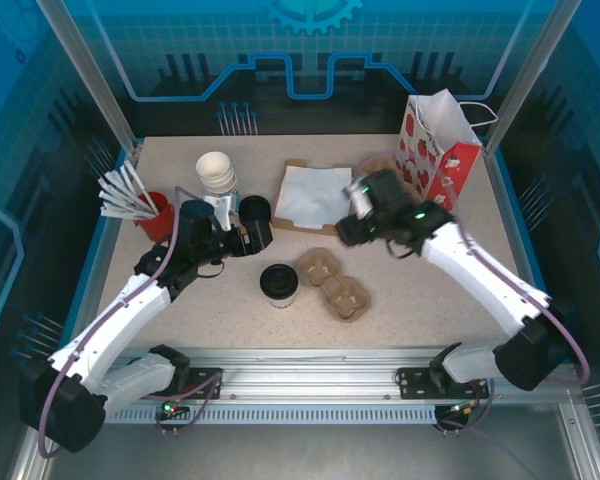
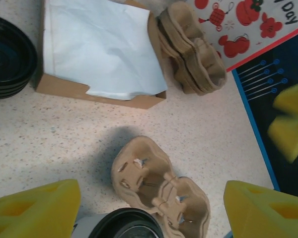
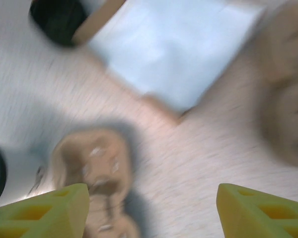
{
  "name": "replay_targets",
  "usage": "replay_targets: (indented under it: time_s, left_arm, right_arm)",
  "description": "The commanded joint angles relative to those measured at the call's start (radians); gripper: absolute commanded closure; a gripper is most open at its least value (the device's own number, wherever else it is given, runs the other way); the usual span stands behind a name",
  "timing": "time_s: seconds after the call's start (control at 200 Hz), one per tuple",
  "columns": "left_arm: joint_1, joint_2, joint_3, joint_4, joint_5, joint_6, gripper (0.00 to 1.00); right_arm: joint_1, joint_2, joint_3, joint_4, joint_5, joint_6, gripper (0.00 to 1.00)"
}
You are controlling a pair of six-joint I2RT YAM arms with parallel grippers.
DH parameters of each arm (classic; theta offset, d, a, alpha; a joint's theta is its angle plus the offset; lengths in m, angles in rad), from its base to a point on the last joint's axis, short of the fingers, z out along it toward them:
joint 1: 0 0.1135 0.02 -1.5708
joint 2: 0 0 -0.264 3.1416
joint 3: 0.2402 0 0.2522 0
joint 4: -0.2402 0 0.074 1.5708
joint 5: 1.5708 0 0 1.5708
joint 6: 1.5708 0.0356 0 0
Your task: Pack the takeout coffee
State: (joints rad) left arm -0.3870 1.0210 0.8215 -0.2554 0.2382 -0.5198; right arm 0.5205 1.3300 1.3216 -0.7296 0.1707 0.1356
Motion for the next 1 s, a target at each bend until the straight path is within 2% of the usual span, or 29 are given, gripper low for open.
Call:
replay_targets:
  time_s: [0.0, 0.135, 0.21, 0.365, 0.63, 0.79, 0.99]
  left_arm:
    - [-0.032, -0.003, 0.071, 0.007, 0.046, 0.039, 0.23]
    - [-0.038, 0.021, 0.106, 0.005, 0.052, 0.041, 0.23]
    - [-0.043, 0.031, 0.118, 0.01, 0.055, 0.041, 0.23]
    - [-0.047, 0.039, 0.128, 0.011, 0.053, 0.044, 0.23]
    - [-0.047, 0.058, 0.131, 0.009, 0.045, 0.046, 0.23]
    - [-0.046, 0.073, 0.136, 0.012, 0.05, 0.039, 0.23]
    - [-0.047, 0.094, 0.137, 0.021, 0.052, 0.035, 0.23]
  right_arm:
    - [-0.115, -0.03, 0.125, -0.083, 0.109, -0.095, 0.28]
    - [-0.285, 0.043, 0.268, -0.066, 0.109, -0.153, 0.26]
    - [-0.345, 0.102, 0.339, -0.054, 0.098, -0.178, 0.25]
    - [-0.42, 0.246, 0.479, -0.047, 0.076, -0.212, 0.23]
    - [-0.492, 0.449, 0.61, -0.029, -0.009, -0.284, 0.24]
    - [-0.52, 0.544, 0.685, -0.046, 0.0, -0.327, 0.32]
    - [-0.544, 0.625, 0.763, -0.077, -0.039, -0.35, 0.49]
